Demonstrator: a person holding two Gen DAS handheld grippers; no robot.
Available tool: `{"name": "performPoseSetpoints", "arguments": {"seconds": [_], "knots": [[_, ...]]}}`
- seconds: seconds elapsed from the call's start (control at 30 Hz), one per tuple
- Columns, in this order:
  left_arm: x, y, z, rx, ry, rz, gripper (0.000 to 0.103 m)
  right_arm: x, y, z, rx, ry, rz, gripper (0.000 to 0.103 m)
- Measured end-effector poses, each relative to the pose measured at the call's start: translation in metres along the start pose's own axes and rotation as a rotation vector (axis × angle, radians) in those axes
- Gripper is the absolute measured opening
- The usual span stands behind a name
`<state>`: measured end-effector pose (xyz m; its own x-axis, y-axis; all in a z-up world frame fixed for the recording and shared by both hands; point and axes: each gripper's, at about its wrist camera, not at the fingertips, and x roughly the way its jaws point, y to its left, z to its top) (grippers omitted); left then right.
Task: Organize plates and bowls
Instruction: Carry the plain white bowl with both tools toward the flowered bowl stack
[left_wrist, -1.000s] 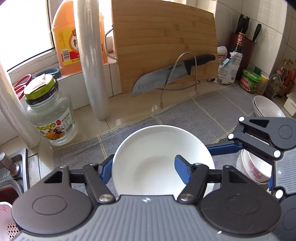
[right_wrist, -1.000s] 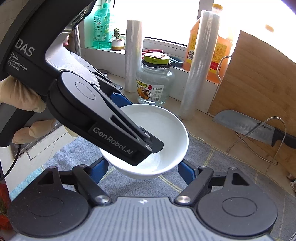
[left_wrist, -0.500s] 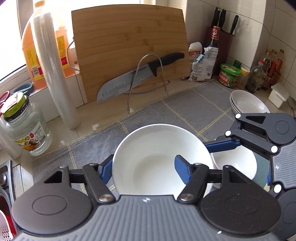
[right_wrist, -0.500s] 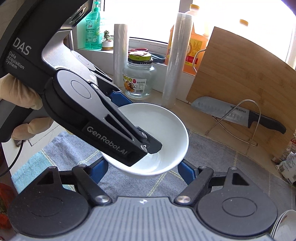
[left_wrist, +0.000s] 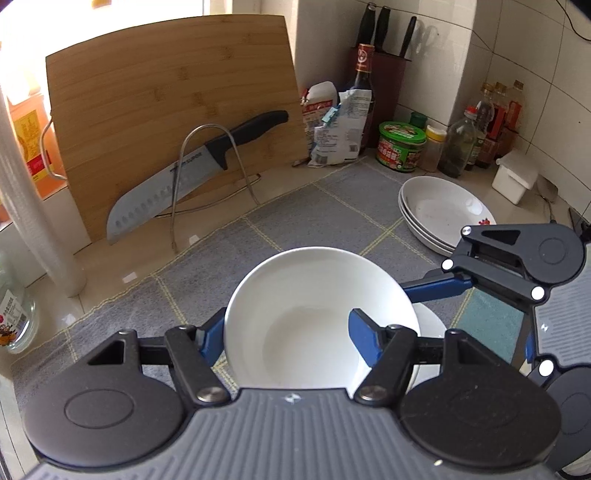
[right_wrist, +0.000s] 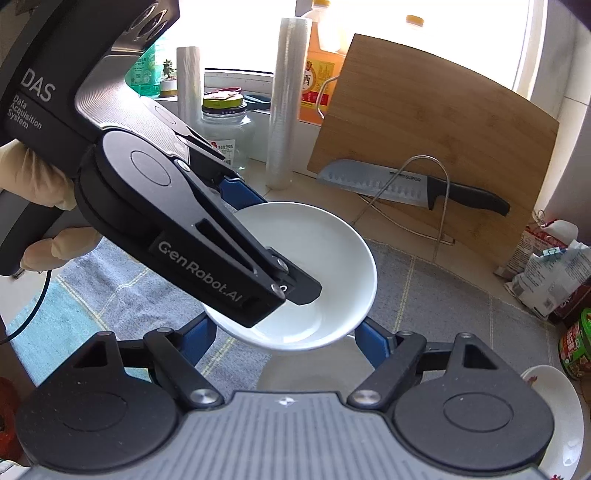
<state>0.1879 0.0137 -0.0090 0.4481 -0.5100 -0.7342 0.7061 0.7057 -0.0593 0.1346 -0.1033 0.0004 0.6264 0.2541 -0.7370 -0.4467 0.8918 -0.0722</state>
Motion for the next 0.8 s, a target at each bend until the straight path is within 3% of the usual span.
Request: {"name": "performPoseSetpoints", "arguments": {"seconds": [0.47, 0.8], "knots": [[0.028, -0.037, 0.013, 0.048, 0.012, -0.082, 0.068, -0.013, -0.031, -0.031, 0.080, 0.041, -0.054, 0.085], [0.037, -0.050, 0.008, 0.063, 0.049, -0.113, 0.068, -0.015, -0.038, -0.042, 0.116, 0.084, -0.029, 0.085]]}}
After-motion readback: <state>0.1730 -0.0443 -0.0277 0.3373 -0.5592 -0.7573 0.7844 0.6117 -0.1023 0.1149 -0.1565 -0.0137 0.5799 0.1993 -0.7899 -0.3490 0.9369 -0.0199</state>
